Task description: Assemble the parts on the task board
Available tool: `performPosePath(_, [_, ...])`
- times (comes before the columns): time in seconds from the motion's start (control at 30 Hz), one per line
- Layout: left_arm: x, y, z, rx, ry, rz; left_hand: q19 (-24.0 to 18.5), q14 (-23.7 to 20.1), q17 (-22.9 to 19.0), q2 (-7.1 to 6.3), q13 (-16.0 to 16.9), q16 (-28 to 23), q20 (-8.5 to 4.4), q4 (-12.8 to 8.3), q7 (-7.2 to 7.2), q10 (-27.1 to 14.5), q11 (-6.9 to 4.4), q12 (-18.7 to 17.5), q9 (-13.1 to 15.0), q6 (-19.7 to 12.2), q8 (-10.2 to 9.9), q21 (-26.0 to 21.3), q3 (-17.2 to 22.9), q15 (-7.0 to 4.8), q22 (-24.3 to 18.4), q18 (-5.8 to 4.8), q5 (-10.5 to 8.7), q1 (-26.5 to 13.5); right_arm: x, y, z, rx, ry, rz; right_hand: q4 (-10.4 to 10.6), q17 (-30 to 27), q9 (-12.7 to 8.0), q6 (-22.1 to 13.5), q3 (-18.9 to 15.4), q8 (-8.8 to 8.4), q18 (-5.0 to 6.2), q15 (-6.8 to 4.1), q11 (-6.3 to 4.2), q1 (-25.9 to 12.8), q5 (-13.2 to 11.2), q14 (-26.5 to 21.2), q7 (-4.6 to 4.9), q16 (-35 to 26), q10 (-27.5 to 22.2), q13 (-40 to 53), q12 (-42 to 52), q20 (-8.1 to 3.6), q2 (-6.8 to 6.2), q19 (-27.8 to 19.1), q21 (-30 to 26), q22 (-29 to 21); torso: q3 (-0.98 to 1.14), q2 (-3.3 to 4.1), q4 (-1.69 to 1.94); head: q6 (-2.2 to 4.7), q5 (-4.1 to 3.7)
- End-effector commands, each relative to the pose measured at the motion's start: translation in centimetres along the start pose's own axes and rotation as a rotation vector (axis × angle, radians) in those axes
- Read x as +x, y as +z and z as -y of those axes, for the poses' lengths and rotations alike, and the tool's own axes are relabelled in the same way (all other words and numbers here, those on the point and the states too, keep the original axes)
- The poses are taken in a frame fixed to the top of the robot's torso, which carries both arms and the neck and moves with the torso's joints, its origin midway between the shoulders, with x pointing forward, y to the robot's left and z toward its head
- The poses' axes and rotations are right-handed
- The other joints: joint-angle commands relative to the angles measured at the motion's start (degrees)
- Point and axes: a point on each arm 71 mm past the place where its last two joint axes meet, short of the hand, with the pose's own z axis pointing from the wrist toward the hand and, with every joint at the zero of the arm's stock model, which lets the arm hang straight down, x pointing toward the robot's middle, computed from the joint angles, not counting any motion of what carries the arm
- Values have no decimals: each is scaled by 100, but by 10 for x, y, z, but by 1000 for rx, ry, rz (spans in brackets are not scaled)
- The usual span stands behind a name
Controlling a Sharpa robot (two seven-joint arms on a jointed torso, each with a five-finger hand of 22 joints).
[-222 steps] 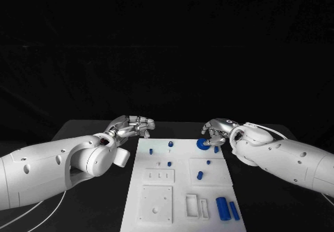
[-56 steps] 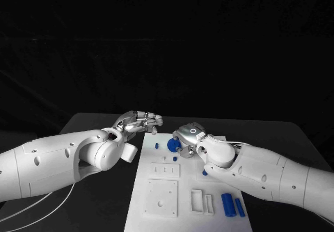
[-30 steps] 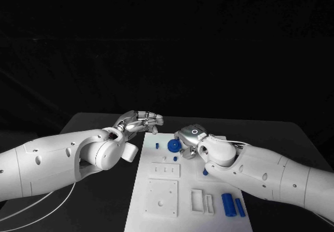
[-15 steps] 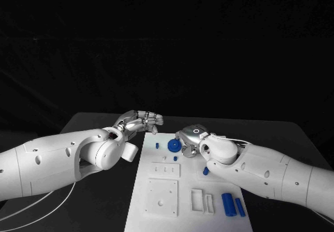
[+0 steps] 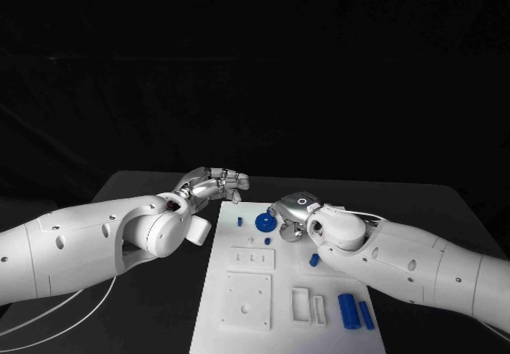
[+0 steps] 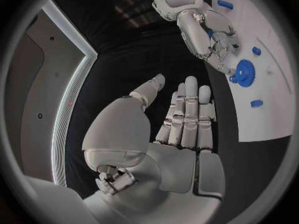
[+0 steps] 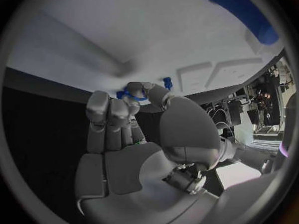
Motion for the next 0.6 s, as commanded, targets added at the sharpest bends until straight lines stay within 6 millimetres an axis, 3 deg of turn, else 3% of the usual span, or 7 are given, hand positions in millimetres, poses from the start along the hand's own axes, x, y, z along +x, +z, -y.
performPosePath(0.03, [1, 1, 2, 13, 2, -7, -31, -40, -1, -3, 7, 32, -26, -56, 3, 26, 29, -18, 11, -50, -15, 39, 5, -3, -10, 92, 26, -79, 4, -3, 1, -4, -1, -29, -18, 6, 6, 34, 14, 0, 399, -44, -43, 12, 5, 12, 10, -19, 9, 7, -25, 43, 55, -11, 16, 82, -1, -3, -8, 2, -7])
performPosePath(0.3, [-2, 0, 2, 12, 3, -1, -33, -41, -1, 0, 10, 33, -26, -88, 2, 26, 30, -18, 16, -51, -14, 47, 30, -3, -13, 93, 25, -106, -3, -9, 9, 7, 22, 48, -35, 9, 8, 39, 40, 7, 399, -40, -37, -4, -20, 14, 17, -21, 14, 7, -26, 42, 48, -5, 18, 80, 2, -4, 3, 19, -28])
performPosePath(0.37, [-2, 0, 2, 12, 4, 0, -33, -41, -1, 0, 11, 34, -26, -95, 2, 27, 30, -17, 17, -50, -13, 49, 36, -2, -13, 93, 25, -112, -8, -13, 12, 6, 57, 93, -32, 13, 12, 40, 52, 18, 399, -31, -29, -27, -291, 20, 24, -25, 23, 6, -28, 36, 9, 14, 18, 73, 7, -7, -1, 27, -29])
performPosePath(0.5, [-3, 0, 2, 16, 8, 0, -35, -42, -1, 0, 13, 34, -25, -109, 1, 27, 29, -17, 20, -48, -11, 53, 46, -2, -14, 93, 24, -122, -23, -20, 24, 7, 156, 162, 191, 20, 23, 17, -16, 36, 399, -26, -17, -64, -1614, 35, 47, -38, 39, 4, -34, 11, -254, 56, -2, 47, 12, -18, -10, 44, -33])
performPosePath(0.53, [-3, 0, 2, 20, 18, -3, -35, -43, -1, 0, 13, 34, -25, -112, 1, 27, 29, -17, 20, -48, -10, 53, 49, -2, -14, 93, 24, -124, -27, -21, 28, 9, 181, 164, 322, 23, 33, 18, -87, 49, 399, -6, 13, -122, -2208, 37, 43, -42, 38, 5, -35, 3, -329, 69, -7, 39, 12, -17, -12, 57, -36])
performPosePath(0.57, [-3, 0, 3, 24, 29, -10, -36, -43, -1, 0, 14, 34, -26, -122, 1, 28, 29, -16, 22, -47, -9, 55, 55, -3, -15, 94, 24, -127, -32, -23, 33, 15, 207, 171, 381, 26, 37, 9, -174, 51, 399, 4, 17, -197, -2602, 37, 83, -42, 33, 7, -34, 2, -443, 73, -6, 39, 15, -23, -18, 60, -37])
performPosePath(0.6, [-2, 0, 3, 26, 33, -14, -37, -43, -1, 0, 15, 34, -26, -127, 0, 29, 29, -16, 23, -46, -9, 56, 59, -3, -15, 94, 24, -129, -36, -25, 38, 17, 224, 175, 448, 29, 46, 1, -192, 59, 399, 27, 48, -156, -3267, 31, 98, -48, 15, 11, -38, -23, -453, 64, -24, 31, 18, -27, -23, 61, -41])
